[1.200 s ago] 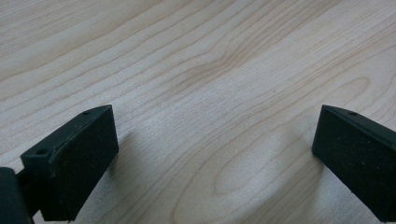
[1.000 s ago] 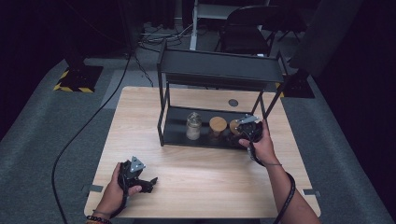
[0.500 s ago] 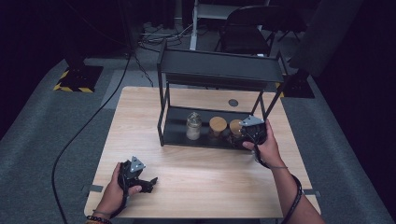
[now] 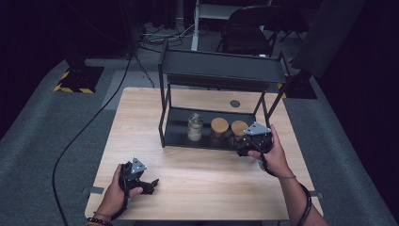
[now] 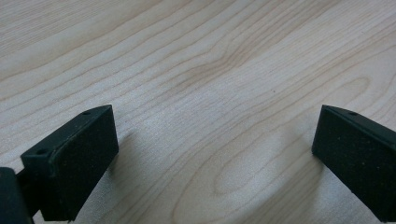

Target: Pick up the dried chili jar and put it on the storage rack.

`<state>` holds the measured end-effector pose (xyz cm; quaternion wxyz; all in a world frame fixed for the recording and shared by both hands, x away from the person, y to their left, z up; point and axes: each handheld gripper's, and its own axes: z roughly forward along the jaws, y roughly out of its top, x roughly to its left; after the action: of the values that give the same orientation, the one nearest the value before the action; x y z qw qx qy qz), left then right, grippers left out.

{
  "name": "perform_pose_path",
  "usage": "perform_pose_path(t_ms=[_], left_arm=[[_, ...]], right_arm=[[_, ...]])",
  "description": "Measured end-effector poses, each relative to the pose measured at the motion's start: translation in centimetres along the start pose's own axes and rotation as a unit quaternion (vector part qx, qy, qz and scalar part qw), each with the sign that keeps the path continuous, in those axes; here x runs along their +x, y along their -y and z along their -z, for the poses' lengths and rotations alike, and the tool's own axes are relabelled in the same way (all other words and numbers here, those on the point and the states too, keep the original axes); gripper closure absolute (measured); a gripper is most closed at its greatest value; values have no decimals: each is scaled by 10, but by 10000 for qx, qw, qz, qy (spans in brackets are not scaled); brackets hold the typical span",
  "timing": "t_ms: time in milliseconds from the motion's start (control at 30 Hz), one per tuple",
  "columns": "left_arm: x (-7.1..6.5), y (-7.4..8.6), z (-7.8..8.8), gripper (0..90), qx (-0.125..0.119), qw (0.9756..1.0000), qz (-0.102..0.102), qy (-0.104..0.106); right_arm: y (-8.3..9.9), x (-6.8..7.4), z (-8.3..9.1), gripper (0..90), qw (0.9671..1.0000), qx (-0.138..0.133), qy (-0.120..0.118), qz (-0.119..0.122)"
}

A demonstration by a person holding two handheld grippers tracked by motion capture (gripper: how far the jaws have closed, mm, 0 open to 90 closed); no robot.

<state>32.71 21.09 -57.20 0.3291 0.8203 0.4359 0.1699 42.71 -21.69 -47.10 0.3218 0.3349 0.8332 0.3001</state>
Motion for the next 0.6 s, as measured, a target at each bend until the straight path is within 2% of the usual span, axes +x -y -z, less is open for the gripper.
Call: perform_pose_path(t_ms=[233, 600], left_arm=[[0, 0, 0, 0, 0, 10000, -2, -1], [0, 0, 0, 0, 1, 10000, 1, 1]], right_arm=[[11, 8, 10, 35, 9999, -74, -25, 70], [32, 19, 21, 34, 9994, -131, -21, 333]])
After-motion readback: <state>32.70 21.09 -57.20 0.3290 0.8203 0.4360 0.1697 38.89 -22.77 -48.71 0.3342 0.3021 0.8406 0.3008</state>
